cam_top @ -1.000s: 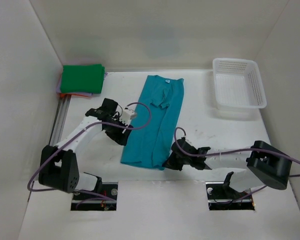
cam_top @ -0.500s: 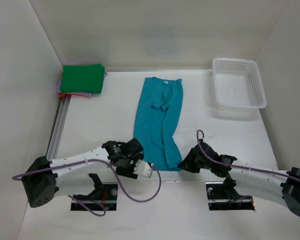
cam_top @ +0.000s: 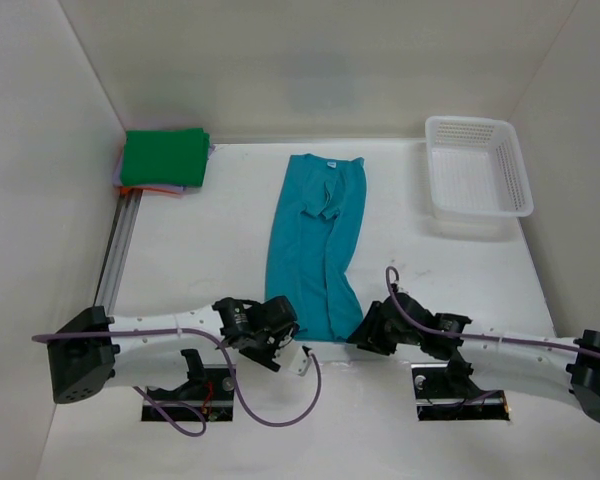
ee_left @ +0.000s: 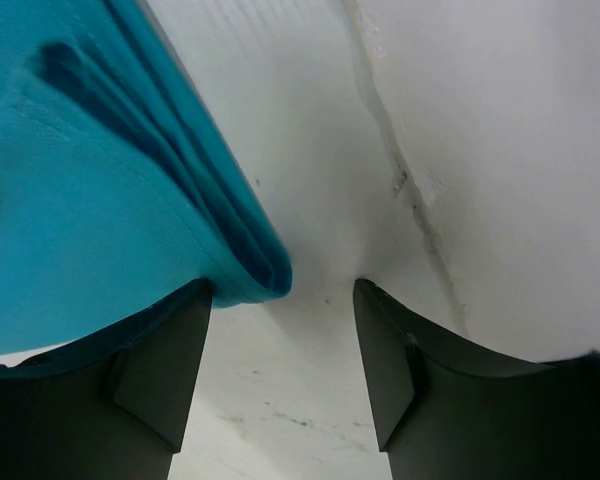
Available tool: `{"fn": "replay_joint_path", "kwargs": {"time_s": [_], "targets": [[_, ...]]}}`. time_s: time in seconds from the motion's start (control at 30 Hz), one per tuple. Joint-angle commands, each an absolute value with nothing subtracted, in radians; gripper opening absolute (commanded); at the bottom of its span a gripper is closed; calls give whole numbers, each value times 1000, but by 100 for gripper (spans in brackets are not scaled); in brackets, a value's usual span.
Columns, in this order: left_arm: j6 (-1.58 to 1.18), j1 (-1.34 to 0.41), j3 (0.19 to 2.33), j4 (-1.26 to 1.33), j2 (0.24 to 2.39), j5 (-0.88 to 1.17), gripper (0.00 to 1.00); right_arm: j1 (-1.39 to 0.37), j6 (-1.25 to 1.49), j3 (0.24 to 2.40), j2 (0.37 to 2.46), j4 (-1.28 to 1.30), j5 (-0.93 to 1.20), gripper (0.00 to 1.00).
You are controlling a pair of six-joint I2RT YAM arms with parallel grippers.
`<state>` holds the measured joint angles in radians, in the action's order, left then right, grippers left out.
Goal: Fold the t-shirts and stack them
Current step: Grab the bottom of the folded rectangular tshirt with both arms
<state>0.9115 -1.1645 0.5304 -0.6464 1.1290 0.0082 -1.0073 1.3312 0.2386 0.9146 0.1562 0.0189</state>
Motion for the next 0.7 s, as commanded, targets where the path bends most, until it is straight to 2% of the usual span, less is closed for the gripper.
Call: {"fn": "replay_joint_path", "kwargs": {"time_s": [0.0,0.1,0.2,0.27,0.37,0.43,0.5,0.67], "targets": [[956,-1173,503,-551,1141,11,58,-1015,1350,253,891,175,-32,45],[969,-1177,485,-500,1167,2,57,-996,1353,239,847,184,-34,45],[979,-1160,485,-473,1189,2,51,-976,1347,236,822,216,-31,45],[976,-1156,489,-476,1201,9,41,-975,1344,236,816,238,-32,46],[969,-1154,492,-480,1201,14,18,-975,1342,236,822,238,-32,49],[965,-1150,500,-511,1195,18,9,-973,1342,241,831,233,-34,50],[957,-1147,509,-554,1180,34,4,-973,1342,248,848,227,-37,51],[922,-1147,552,-689,1147,101,3,-976,1339,275,929,180,-38,50]]}}
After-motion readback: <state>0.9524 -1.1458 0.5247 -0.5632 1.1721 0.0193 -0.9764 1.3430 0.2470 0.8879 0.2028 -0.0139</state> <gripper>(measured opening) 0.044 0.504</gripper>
